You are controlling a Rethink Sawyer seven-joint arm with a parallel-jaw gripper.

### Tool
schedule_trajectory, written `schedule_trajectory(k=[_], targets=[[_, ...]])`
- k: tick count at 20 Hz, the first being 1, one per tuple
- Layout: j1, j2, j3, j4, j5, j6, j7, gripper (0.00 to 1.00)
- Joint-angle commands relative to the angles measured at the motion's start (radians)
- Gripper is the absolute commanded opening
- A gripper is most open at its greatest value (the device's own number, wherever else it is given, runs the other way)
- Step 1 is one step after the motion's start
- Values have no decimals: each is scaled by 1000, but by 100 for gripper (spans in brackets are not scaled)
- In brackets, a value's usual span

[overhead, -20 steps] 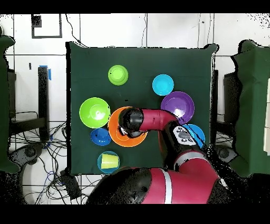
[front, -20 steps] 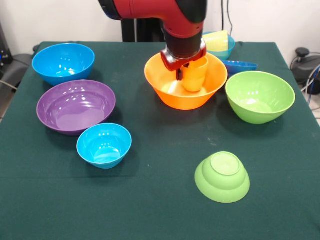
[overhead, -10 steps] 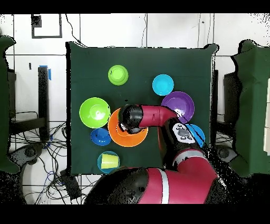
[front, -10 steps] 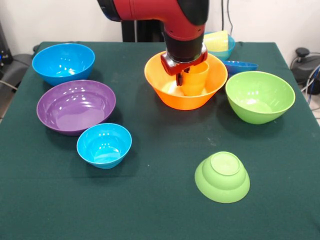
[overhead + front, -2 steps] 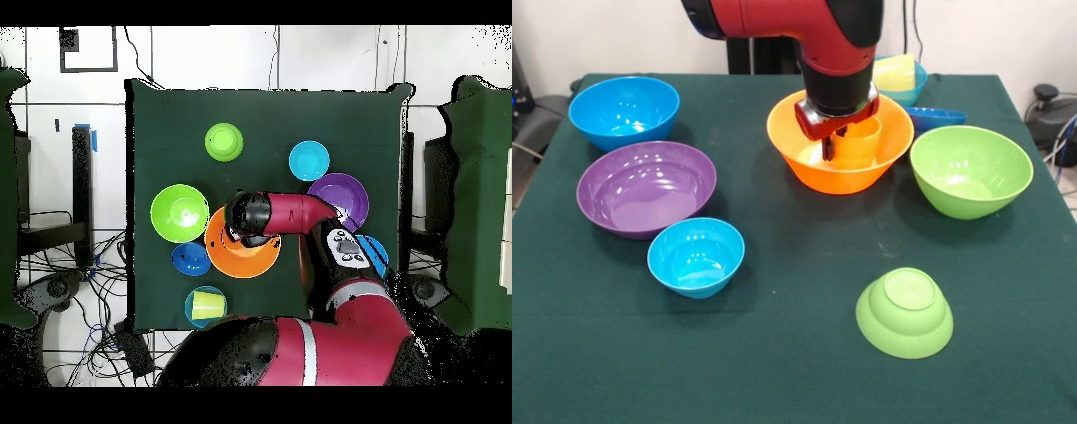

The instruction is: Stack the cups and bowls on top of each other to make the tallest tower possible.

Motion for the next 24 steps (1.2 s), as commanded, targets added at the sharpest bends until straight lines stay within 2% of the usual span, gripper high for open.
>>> schedule_trajectory(k=[1,11,24], targets=[[0,42,72,-105,-53,47,-35,0],[17,47,64,-111,-61,39,-22,0],[-6,45,53,-98,-69,43,-35,0]])
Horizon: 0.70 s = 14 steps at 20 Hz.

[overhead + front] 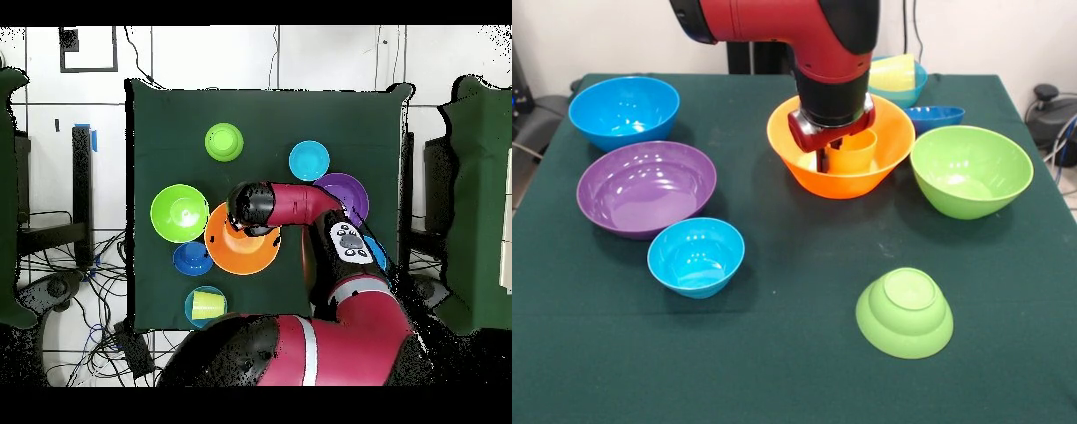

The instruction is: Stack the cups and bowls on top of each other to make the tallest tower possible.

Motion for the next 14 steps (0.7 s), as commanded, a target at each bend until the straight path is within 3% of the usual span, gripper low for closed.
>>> schedule_trajectory(k=[1,14], targets=[[-5,35,51,-55,-69,47,-37,0],[-11,21,35,-53,-78,68,-43,0]])
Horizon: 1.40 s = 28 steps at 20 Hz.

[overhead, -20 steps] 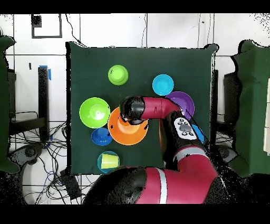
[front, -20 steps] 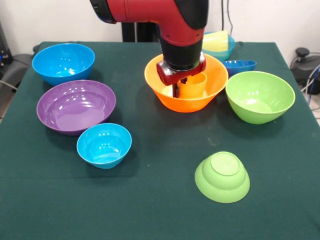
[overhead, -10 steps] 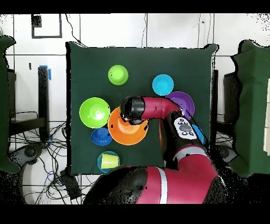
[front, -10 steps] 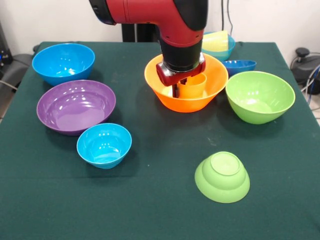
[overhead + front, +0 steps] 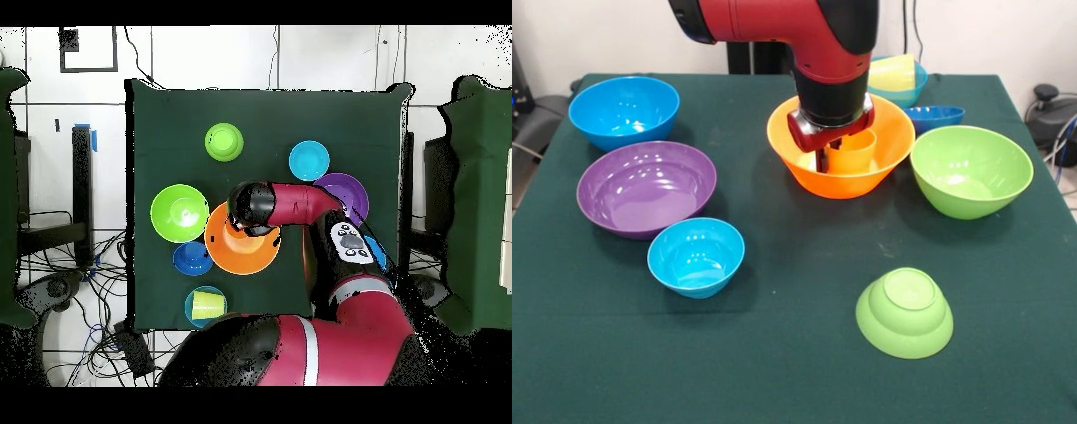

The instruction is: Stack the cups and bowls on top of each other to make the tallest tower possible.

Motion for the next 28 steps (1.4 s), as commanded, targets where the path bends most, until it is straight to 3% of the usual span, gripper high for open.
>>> schedule_trajectory(k=[1,28], targets=[[-8,21,31,-53,-78,71,-41,0],[-10,25,15,-67,-104,149,-41,0]])
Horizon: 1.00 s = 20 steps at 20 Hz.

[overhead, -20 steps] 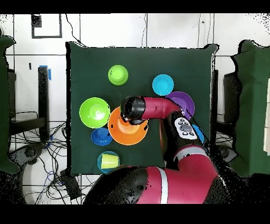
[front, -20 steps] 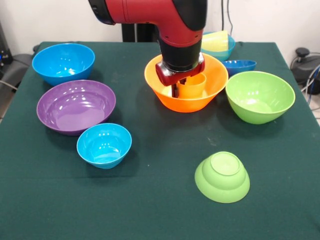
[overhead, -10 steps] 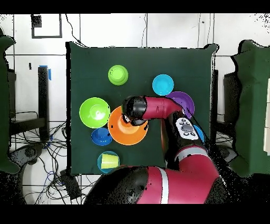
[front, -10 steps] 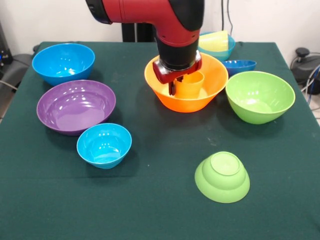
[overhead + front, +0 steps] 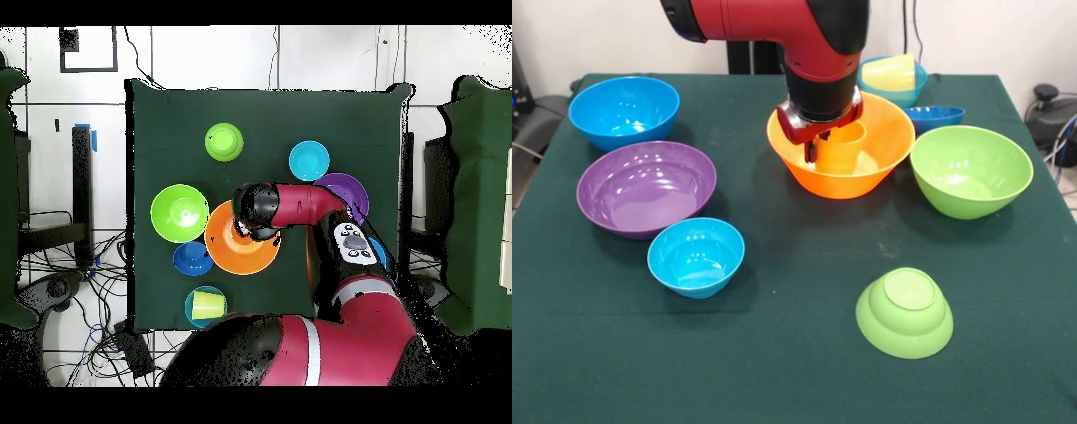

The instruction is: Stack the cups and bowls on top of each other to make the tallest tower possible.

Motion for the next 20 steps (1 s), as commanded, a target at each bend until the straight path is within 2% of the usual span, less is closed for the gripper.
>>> schedule_trajectory(k=[1,4,7,8,20], targets=[[-7,25,29,-57,-72,68,-41,0],[-11,27,46,-65,-84,39,-58,0],[-10,31,47,-72,-87,57,-65,0],[-6,31,40,-75,-88,59,-57,100],[-8,31,46,-68,-87,21,-47,100]])
